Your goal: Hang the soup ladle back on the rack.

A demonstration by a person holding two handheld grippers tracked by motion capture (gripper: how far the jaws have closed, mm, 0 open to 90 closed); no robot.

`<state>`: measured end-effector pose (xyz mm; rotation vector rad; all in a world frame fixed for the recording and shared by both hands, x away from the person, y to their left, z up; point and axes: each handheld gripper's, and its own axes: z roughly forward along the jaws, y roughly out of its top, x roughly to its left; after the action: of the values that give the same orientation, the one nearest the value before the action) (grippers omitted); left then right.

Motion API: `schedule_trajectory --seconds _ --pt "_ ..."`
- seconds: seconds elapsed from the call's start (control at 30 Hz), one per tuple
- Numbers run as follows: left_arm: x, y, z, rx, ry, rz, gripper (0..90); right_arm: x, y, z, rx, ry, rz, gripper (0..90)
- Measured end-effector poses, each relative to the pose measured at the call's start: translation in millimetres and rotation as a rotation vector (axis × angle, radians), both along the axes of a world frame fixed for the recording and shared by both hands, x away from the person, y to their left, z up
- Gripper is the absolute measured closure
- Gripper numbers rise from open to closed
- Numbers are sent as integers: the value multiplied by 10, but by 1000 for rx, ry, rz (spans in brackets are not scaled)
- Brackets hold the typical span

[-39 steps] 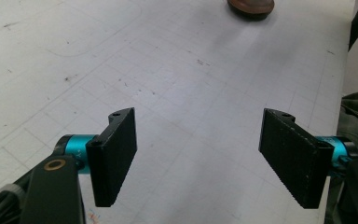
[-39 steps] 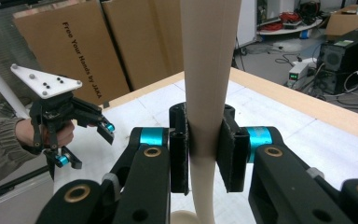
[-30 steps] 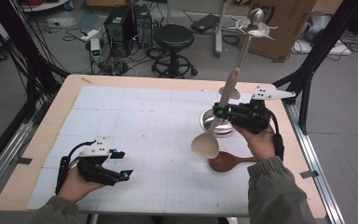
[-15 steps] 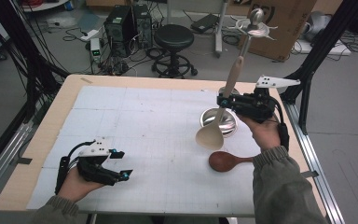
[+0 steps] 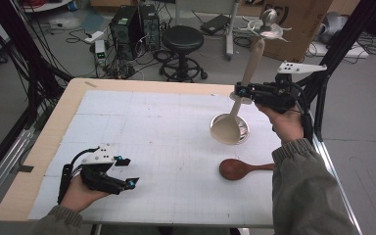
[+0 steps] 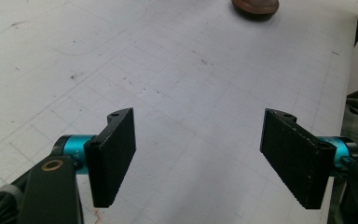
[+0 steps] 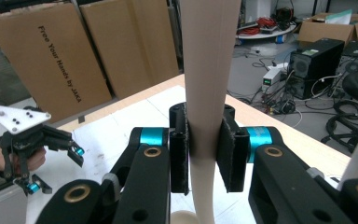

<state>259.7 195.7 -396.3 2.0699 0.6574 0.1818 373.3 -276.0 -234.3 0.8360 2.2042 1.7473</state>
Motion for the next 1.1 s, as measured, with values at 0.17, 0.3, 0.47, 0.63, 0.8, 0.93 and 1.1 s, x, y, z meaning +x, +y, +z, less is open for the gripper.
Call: schedule_trajectory --seconds 0.17,0.3,0.47,0.63,0.8,0.93,1.1 --pt "0 -3 0 4 -2 -2 272 62 -15 -14 3 9 -6 766" --pt "-3 -1 2 4 -1 -2 272 104 -15 -43 -2 19 -12 765" --pt "-5 10 0 0 0 3 272 120 -21 -43 -5 15 -19 765" --pt "-5 7 0 7 0 -4 272 128 -38 -40 -4 13 -25 764" --pt "-6 -1 -4 8 2 -4 272 163 -67 -36 -1 15 -39 755" --pt "-6 1 -8 7 4 -5 272 200 -94 -32 2 21 -52 755" --pt "-6 3 -12 9 4 -5 272 234 -117 -44 13 22 -72 748"
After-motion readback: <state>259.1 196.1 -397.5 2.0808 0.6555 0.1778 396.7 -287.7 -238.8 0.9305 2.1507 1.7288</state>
